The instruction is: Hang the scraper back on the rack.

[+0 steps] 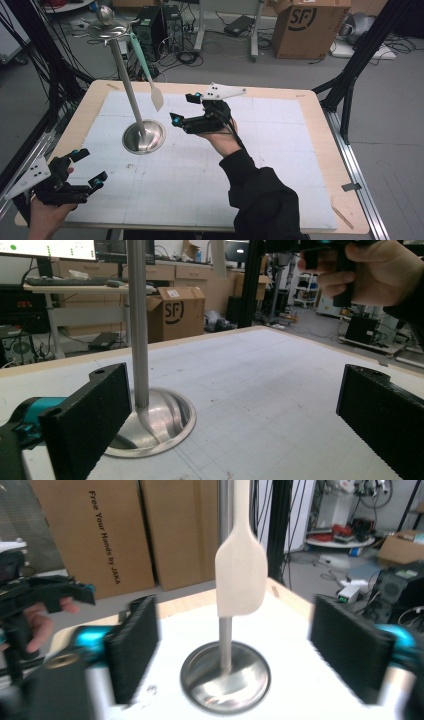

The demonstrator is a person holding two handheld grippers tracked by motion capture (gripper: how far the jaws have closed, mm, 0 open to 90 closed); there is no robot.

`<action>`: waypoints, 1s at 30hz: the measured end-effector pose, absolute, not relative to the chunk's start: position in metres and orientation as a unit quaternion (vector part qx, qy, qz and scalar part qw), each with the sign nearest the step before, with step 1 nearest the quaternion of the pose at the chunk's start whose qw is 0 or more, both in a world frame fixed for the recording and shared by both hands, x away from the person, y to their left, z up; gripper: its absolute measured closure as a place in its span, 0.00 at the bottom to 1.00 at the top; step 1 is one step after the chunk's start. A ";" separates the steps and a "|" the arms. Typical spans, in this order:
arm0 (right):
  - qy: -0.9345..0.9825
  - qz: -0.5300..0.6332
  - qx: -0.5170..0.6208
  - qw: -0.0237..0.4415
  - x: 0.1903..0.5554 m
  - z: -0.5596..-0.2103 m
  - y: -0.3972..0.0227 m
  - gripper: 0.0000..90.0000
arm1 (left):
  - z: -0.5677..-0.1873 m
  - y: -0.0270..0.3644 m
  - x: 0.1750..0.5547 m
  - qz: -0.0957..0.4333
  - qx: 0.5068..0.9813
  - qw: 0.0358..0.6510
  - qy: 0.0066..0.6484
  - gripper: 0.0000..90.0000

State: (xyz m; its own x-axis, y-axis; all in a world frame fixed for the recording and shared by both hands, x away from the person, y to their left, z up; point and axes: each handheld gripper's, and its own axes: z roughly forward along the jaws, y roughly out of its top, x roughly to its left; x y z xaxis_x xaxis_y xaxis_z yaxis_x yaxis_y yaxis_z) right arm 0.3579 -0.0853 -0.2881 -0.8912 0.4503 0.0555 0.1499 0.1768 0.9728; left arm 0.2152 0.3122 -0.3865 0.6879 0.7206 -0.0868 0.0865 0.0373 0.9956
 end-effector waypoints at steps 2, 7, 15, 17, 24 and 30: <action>0.755 0.613 0.201 0.118 0.352 -0.293 -0.092 0.10 | -0.387 0.311 0.215 0.242 0.649 0.650 0.312 0.02; 0.747 0.627 0.201 0.094 0.333 -0.304 -0.100 0.00 | -0.388 0.305 0.217 0.238 0.653 0.650 0.308 0.02; 0.733 0.639 0.186 0.137 0.303 -0.323 -0.124 0.00 | -0.388 0.300 0.220 0.244 0.646 0.654 0.307 0.02; 0.731 0.639 0.191 0.143 0.300 -0.327 -0.131 0.00 | -0.389 0.299 0.221 0.246 0.646 0.654 0.308 0.02; 0.731 0.629 0.197 0.176 0.284 -0.346 -0.158 0.00 | -0.390 0.296 0.226 0.251 0.641 0.656 0.309 0.02; 0.719 0.637 0.209 0.180 0.273 -0.363 -0.183 0.00 | -0.393 0.287 0.229 0.254 0.645 0.652 0.307 0.02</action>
